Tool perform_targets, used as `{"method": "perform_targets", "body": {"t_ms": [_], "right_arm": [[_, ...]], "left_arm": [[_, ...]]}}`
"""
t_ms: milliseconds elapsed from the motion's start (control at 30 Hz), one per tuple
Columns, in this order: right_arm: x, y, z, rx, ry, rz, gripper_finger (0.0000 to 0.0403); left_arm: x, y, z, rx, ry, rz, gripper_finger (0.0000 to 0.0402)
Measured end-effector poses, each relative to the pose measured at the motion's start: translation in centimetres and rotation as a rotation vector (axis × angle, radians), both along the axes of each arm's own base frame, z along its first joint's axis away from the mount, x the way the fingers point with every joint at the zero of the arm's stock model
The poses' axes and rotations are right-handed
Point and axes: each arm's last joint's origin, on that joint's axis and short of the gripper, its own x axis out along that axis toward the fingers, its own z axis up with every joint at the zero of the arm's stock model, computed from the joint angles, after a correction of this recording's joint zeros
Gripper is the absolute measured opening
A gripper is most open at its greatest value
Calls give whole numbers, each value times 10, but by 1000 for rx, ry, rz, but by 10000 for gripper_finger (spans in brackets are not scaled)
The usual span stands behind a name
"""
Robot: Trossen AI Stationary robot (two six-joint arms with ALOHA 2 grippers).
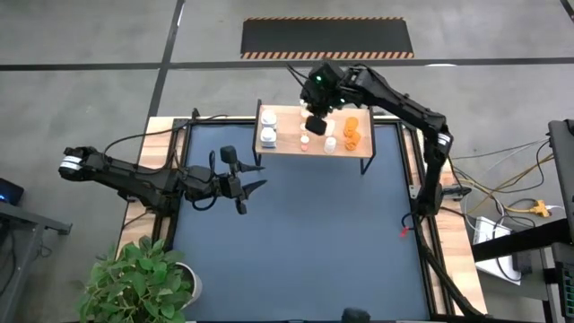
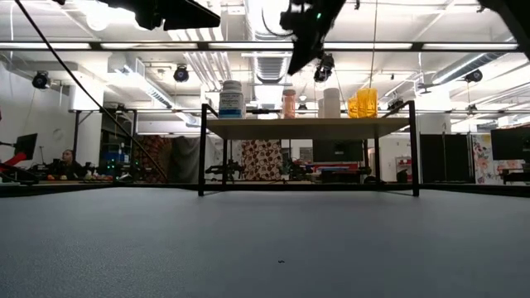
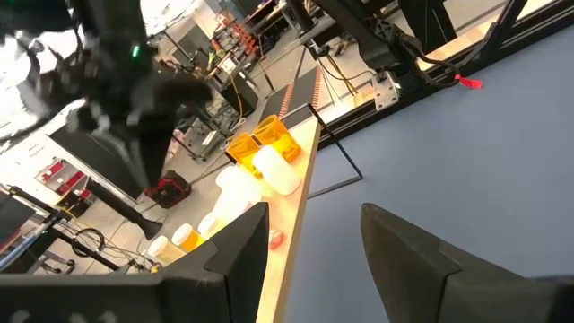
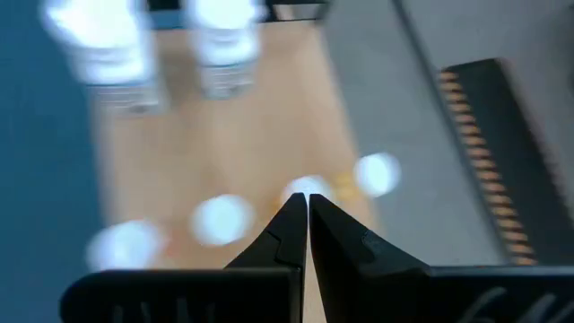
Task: Pick and place medicine bottles onto shelf by color
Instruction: Adjust the orange pill bottle on the shelf
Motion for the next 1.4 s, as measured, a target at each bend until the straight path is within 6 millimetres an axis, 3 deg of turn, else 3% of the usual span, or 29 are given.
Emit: {"method": "perform_targets", "body": {"t_ms": [233,467,667,1033,1400], "right_arm": [[-14,55,3,139,3,65,9],[-35,110,-9,158,-79,139,9],[-59,145,-18,144,-161,232,9],[-91,179,-55,101,-268,377,9],[-114,184,-88,17,-430,453,9]], "left_arm": [[0,0,1,-1,-6,0,161],[0,0,2,-3,-16,0,161],[0,0,4,-9,-45,0,161],[1,0,5,-121,-121,6,161],[-1,0,-5,-263,-170,11,161]]}}
